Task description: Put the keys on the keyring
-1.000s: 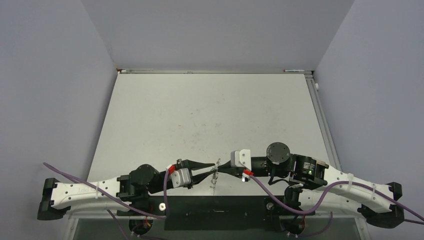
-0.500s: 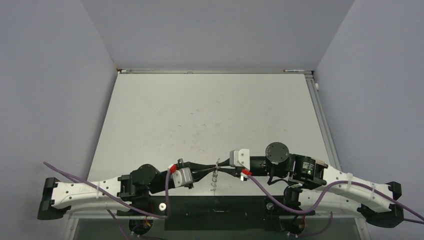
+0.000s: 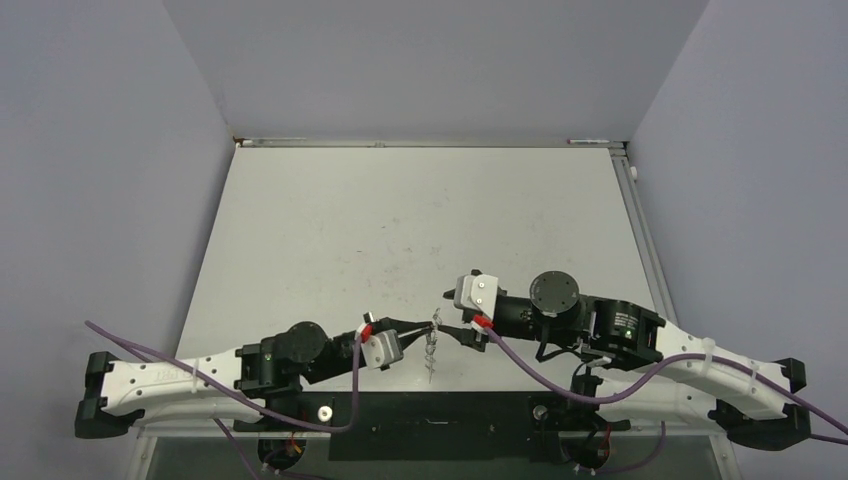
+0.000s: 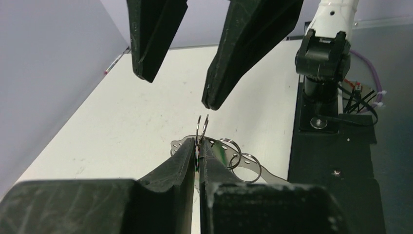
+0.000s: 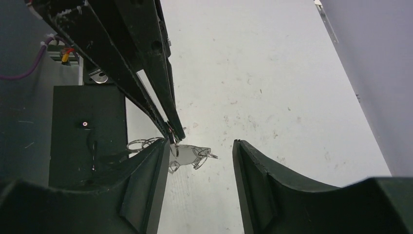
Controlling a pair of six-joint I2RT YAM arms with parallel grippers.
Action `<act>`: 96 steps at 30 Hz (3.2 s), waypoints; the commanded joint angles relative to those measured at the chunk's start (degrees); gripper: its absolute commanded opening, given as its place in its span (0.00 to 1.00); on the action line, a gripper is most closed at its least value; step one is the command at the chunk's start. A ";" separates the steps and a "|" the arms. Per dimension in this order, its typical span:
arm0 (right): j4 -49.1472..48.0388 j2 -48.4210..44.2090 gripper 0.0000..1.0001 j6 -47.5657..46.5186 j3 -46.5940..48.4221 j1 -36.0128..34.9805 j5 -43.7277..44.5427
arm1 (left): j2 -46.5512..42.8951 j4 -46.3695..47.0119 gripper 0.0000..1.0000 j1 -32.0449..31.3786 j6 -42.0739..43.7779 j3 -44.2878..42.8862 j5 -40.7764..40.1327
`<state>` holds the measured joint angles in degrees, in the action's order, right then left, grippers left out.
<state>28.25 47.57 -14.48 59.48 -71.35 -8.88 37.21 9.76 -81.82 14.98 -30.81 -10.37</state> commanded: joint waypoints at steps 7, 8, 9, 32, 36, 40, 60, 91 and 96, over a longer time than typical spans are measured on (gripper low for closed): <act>3.66 7.83 0.40 -1.49 4.62 -1.65 -0.48 | 2.90 -2.04 0.00 0.79 0.93 -5.26 -1.60; 3.90 8.25 0.40 -1.66 4.87 -1.67 -0.64 | 2.94 -2.22 0.00 0.79 0.93 -5.34 -1.65; 4.26 8.58 0.39 -1.74 5.03 -1.74 -0.69 | 2.95 -2.40 0.00 0.85 0.85 -5.40 -1.74; 7.48 8.69 0.29 -2.24 5.87 -1.74 -0.02 | 2.24 -3.26 0.00 0.87 1.11 -5.16 -0.97; 7.72 8.68 0.26 -2.38 5.57 -1.70 0.29 | 2.29 -3.52 0.00 0.87 1.27 -5.23 -0.94; 7.07 8.51 0.21 -2.57 4.98 -1.75 0.33 | 2.50 -3.50 0.00 0.87 1.26 -5.23 -0.66; -10.80 -3.40 0.05 -2.98 -5.11 -1.71 2.71 | -4.34 -4.01 0.53 0.87 0.40 -3.38 -0.09; -10.78 -3.60 0.05 -2.75 -4.31 -1.68 -6.55 | -0.74 -6.32 0.22 0.96 1.10 -8.69 4.13; -10.70 -3.86 0.05 -2.75 -4.05 -1.70 -6.38 | -2.66 -8.73 0.36 0.93 0.30 -8.33 4.56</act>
<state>20.69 44.58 -17.26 52.71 -72.84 -14.44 36.32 2.44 -80.90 15.75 -37.34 -6.79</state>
